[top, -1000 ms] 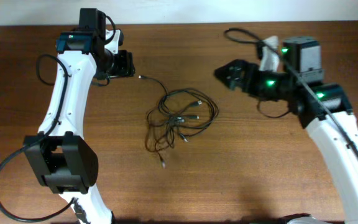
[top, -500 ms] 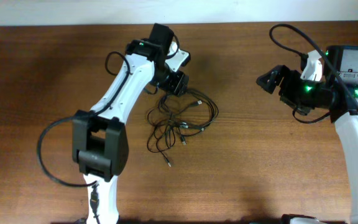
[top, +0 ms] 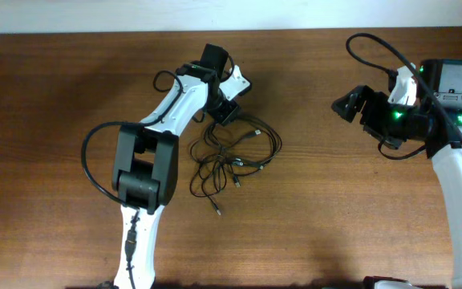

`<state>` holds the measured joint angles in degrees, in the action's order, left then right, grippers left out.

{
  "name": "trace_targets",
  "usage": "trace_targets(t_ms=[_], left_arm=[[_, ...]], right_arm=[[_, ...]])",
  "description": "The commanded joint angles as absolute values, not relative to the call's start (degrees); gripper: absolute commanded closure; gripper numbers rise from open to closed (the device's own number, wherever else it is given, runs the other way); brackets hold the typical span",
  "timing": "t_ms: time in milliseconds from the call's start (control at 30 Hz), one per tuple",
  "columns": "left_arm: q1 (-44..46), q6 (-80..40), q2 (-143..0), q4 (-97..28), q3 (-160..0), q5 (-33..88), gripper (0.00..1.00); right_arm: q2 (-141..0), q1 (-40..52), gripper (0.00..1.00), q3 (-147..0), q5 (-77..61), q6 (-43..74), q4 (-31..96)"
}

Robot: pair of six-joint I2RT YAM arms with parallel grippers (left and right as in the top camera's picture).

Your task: Untangle cables

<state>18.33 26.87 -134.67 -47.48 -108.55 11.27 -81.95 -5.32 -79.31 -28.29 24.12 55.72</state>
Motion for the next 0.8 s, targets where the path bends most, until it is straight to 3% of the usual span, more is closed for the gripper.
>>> trace_targets(t_ms=[0, 233, 367, 400, 433, 500, 533, 633, 767], left_arm=[[18.5, 28.0, -135.2, -47.3, -108.8, 11.1, 0.53], [18.8, 27.9, -139.6, -47.7, -108.8, 11.1, 0.59], [18.8, 27.9, -140.1, -49.2, -108.8, 11.1, 0.83], [18.8, 27.9, -140.1, -49.9, -108.8, 11.1, 0.97], [18.8, 26.8, -140.1, -50.2, -108.8, 11.1, 1.0], [18.7, 20.2, -139.2, -51.0, -110.4, 11.1, 1.0], [18.3, 17.0, -135.7, -60.4, -121.3, 11.1, 1.0], [18.8, 14.2, -131.2, -69.7, -134.9, 12.1, 1.0], [19.0, 9.6, -126.0, -81.2, -153.4, 23.6, 1.0]], right_arm=[[-82.1, -5.7, 0.01, -79.7, -27.7, 23.7, 55.7], [-82.1, -5.7, 0.01, -79.7, -27.7, 23.7, 55.7], [-82.1, -5.7, 0.01, -79.7, -27.7, 23.8, 55.7], [-82.1, -5.7, 0.01, -79.7, -27.8, 23.8, 55.7], [-82.1, -5.7, 0.01, -79.7, -27.8, 23.8, 55.7], [-82.1, -5.6, 0.01, -79.7, -28.3, 23.8, 55.7], [-82.1, -4.8, 0.01, -79.7, -28.9, 23.7, 55.2], [-82.1, -3.3, 0.02, -79.7, -29.5, 24.4, 53.1], [-82.1, 1.0, 0.02, -79.7, -36.6, 26.0, 41.5]])
